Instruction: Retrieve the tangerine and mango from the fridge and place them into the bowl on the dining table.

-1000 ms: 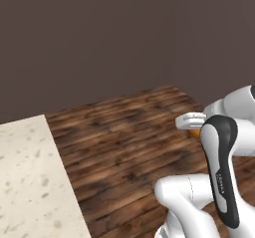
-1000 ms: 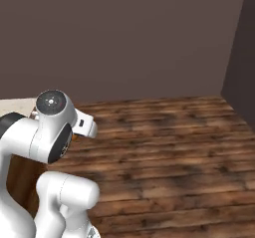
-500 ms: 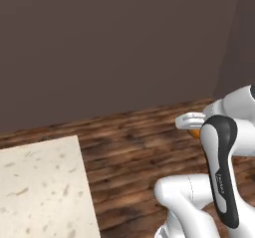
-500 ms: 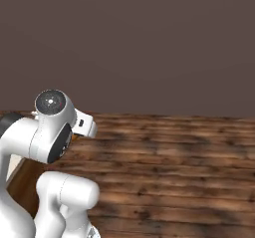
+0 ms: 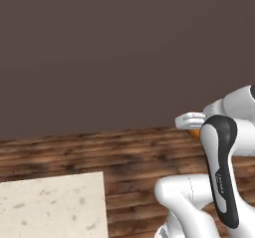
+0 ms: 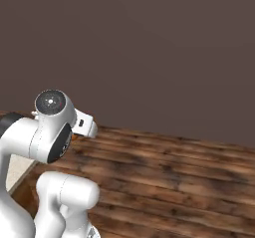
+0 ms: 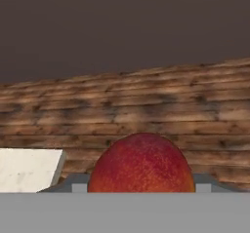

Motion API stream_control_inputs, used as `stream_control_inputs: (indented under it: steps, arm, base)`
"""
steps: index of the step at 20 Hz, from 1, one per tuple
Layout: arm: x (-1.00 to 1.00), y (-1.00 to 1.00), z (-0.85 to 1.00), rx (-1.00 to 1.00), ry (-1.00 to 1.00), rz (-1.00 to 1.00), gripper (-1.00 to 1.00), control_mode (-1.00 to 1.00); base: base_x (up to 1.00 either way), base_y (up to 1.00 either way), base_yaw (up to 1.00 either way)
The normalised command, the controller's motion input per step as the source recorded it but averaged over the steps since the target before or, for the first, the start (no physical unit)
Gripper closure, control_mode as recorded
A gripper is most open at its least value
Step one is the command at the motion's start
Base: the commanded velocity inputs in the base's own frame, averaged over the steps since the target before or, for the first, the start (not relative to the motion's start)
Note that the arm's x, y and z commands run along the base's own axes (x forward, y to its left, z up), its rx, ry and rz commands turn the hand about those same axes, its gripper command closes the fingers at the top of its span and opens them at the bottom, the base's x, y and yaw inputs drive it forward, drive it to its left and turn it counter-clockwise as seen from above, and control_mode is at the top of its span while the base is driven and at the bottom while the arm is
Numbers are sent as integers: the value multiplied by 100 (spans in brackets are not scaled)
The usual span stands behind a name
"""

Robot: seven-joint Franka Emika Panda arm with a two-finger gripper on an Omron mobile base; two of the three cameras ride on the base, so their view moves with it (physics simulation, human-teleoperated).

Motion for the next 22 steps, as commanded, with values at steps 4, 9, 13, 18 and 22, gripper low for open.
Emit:
stream_control_inputs:
  steps: [4,9,13,18,22]
  arm:
    - [0,0,0,0,0,0,100,100]
    - [0,0,0,0,0,0,100,100]
    - [0,0,0,0,0,0,100,100]
    - [0,0,0,0,0,0,100,100]
    - [0,0,0,0,0,0,100,100]
  base:
    - [100,0,34]
    - [100,0,36]
    - [100,0,40]
    - [100,1,43]
    - [100,4,45]
